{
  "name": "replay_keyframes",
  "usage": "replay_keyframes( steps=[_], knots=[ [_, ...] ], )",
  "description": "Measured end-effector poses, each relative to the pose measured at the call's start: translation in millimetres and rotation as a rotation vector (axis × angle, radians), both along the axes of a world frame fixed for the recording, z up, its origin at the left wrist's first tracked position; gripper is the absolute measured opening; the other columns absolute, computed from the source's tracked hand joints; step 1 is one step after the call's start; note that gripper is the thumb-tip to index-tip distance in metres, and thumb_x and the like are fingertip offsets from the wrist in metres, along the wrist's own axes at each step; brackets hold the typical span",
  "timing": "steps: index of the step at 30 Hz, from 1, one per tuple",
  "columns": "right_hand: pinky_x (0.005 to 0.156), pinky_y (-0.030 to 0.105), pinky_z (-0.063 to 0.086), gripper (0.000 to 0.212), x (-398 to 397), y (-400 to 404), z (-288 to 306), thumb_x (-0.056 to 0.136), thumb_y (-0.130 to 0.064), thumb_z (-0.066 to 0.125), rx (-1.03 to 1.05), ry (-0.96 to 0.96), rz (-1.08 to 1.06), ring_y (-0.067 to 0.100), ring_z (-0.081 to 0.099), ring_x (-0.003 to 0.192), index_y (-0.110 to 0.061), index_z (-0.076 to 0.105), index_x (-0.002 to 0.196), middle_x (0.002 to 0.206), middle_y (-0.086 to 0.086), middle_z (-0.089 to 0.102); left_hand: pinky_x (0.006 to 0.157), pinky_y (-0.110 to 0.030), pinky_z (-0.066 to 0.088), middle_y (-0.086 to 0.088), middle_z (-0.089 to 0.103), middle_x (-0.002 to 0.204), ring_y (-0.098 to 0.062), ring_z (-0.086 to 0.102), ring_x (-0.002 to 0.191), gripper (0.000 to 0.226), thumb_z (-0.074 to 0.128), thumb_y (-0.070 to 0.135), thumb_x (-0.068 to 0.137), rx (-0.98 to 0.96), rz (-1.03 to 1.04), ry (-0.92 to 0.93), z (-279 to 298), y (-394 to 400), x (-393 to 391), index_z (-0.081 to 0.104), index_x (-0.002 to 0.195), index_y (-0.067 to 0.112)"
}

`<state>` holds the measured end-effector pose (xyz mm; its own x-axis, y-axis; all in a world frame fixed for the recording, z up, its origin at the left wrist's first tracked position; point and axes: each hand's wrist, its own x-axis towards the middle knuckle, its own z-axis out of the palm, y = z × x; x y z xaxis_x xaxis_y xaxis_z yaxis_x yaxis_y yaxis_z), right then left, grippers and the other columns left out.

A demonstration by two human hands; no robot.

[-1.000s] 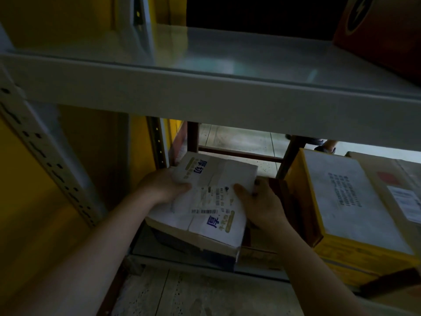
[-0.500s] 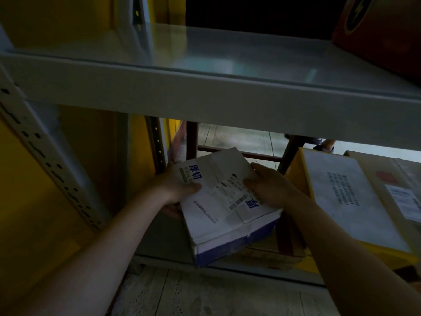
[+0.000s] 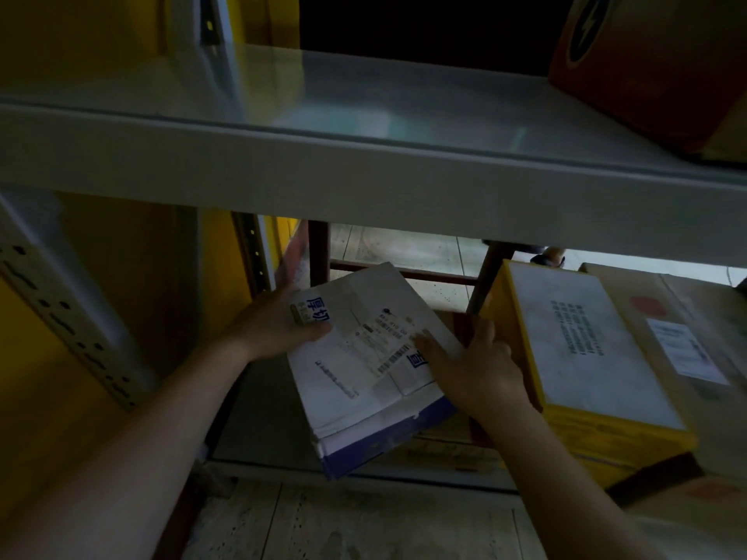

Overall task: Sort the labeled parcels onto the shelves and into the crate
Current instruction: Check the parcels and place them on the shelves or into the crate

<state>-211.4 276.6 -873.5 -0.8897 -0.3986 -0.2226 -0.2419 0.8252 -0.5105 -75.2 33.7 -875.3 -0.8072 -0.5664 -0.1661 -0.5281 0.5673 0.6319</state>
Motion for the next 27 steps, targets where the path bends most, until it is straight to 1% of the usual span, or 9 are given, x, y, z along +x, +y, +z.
replay_keyframes(
  steps=[2,4,7,10,13,16,20,23,27],
  knots=[
    [0.085,0.04,0.053,0.109,11,3,-2,0.085,-0.075,0.054,-0.111,-0.051,-0.067,0.035,0.059,0.118,-0.019,-0.004,0.159,0.144,0.016,0.048,0.07,-0.025,0.051,0.017,0.063,0.094,-0.004,0.063,0.088,0.023,0.066,0.056,0.086,-0.027,0.05,-0.012,0,1,1,0.053,0.096,0.041],
    [0.063,0.028,0.048,0.101,16,3,-6,0.093,-0.061,0.057,-0.205,-0.078,-0.098,0.023,0.062,0.094,-0.016,-0.005,0.159,0.137,0.012,0.056,0.071,-0.029,0.053,0.012,0.065,0.097,-0.008,0.065,0.087,0.028,0.061,0.064,0.086,-0.056,0.07,-0.042,4,2,2,0.054,0.096,0.039],
    [0.049,0.022,0.039,0.091,13,-2,-13,0.097,-0.051,0.056,-0.312,-0.064,-0.101,0.005,0.046,0.065,-0.015,0.0,0.16,0.128,0.008,0.061,0.069,-0.028,0.048,0.005,0.063,0.097,-0.011,0.061,0.086,0.03,0.06,0.06,0.089,-0.049,0.095,-0.09,14,10,4,0.054,0.095,0.032],
    [0.053,0.019,0.045,0.071,12,-7,-22,0.097,-0.049,0.058,-0.427,-0.035,-0.062,-0.001,0.051,0.069,-0.015,0.028,0.151,0.115,-0.003,0.064,0.065,-0.023,0.042,0.015,0.056,0.087,-0.001,0.052,0.077,0.02,0.06,0.053,0.092,0.017,0.125,-0.086,12,15,8,0.049,0.083,0.04],
    [0.061,0.022,0.052,0.045,21,-6,-26,0.098,-0.051,0.055,-0.455,-0.079,-0.021,0.003,0.062,0.082,-0.025,0.047,0.133,0.106,-0.011,0.065,0.081,-0.032,0.05,0.006,0.064,0.112,-0.012,0.061,0.096,0.044,0.061,0.064,0.086,0.076,0.167,-0.096,5,14,15,0.059,0.116,0.032],
    [0.057,0.019,0.049,0.033,35,-5,-26,0.101,-0.047,0.049,-0.459,-0.216,0.06,0.0,0.062,0.078,-0.034,0.044,0.13,0.096,-0.019,0.059,0.084,-0.035,0.045,0.001,0.06,0.126,-0.018,0.057,0.107,0.054,0.059,0.057,0.091,0.169,0.209,-0.106,4,21,23,0.051,0.134,0.025],
    [0.056,0.011,0.048,0.038,40,-4,-11,0.102,-0.034,0.054,-0.584,-0.288,0.152,-0.002,0.061,0.082,-0.047,0.036,0.132,0.101,-0.025,0.056,0.095,-0.032,0.04,0.004,0.054,0.137,-0.017,0.051,0.121,0.06,0.065,0.043,0.092,0.27,0.184,0.002,14,34,36,0.041,0.144,0.025],
    [0.057,0.014,0.053,0.052,42,-4,1,0.099,-0.023,0.059,-0.662,-0.336,0.204,0.004,0.066,0.091,-0.048,0.034,0.137,0.112,-0.019,0.059,0.087,-0.03,0.039,0.011,0.052,0.119,-0.01,0.048,0.109,0.063,0.069,0.04,0.089,0.284,0.21,0.102,24,43,47,0.038,0.144,0.029],
    [0.064,0.018,0.057,0.068,45,5,8,0.094,-0.019,0.066,-0.71,-0.345,0.27,0.01,0.068,0.099,-0.051,0.029,0.142,0.121,-0.015,0.06,0.084,-0.03,0.045,0.011,0.053,0.118,-0.014,0.054,0.111,0.075,0.079,0.04,0.08,0.278,0.288,0.223,31,47,60,0.037,0.141,0.028]
  ],
)
